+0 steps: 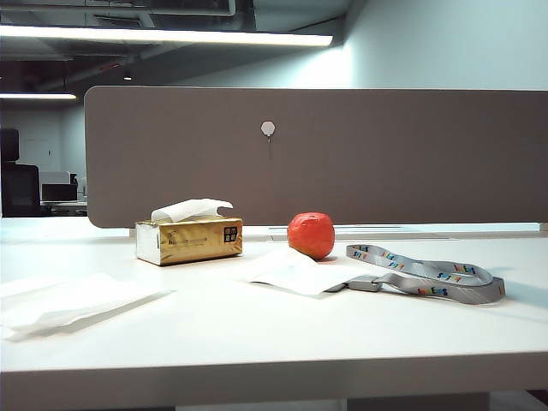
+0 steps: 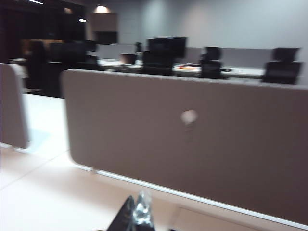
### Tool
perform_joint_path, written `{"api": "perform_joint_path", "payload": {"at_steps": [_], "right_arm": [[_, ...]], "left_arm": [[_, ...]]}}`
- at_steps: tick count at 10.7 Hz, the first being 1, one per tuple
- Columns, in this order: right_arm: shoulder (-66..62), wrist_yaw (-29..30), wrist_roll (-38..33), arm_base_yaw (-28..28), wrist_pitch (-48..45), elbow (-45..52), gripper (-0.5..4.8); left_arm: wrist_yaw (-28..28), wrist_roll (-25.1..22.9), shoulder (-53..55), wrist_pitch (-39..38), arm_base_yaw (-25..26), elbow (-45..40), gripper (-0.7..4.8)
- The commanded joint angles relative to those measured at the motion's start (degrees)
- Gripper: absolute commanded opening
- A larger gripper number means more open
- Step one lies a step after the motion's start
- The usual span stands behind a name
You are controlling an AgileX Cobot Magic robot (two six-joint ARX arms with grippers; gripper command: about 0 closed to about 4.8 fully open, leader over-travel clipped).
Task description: Pull out a tissue from the tissue box and use it to cover the ID card on the tabletop.
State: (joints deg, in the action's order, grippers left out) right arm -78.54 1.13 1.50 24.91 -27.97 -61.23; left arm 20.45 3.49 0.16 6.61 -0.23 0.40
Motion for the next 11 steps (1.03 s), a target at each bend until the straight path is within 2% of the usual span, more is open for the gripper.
{"api": "perform_joint_path", "payload": {"at_steps": [1,3,5,6,7,8,10,11], "right_arm": [[15.1,-0.5,8.9,-4.1,17.4,5.7,-0.05],[24.9,-0.5,8.8,-5.3,17.4,12.8,-0.05],[39.4,-1.2,8.5,-5.5,24.0,22.0,-0.05],[42.4,-1.5,8.5,-5.5,26.3,23.7,-0.05],[52.6,-4.1,6.6,-6.0,27.2,31.6,-0.05],[65.8,-4.3,0.9,-6.0,28.3,46.5,-0.05],[66.4,-4.9,-3.2,-6.0,22.9,53.9,-0.05],[66.4,-11.0,-3.1,-6.0,12.4,58.1,-0.05]], "left_arm": [[-0.7,0.0,0.1,0.7,0.0,0.2,-0.06],[-1.4,0.0,0.1,0.7,0.0,0.2,-0.06],[-1.4,0.0,0.1,0.7,0.0,0.2,-0.06],[-1.4,0.0,0.1,0.7,0.0,0.2,-0.06],[-1.4,0.0,0.1,0.7,0.0,0.2,-0.06],[-1.3,0.0,0.1,0.8,0.0,0.2,-0.06],[-1.3,0.0,0.1,0.7,0.0,0.2,-0.06],[-1.2,0.0,0.1,0.7,0.0,0.2,-0.06]]}}
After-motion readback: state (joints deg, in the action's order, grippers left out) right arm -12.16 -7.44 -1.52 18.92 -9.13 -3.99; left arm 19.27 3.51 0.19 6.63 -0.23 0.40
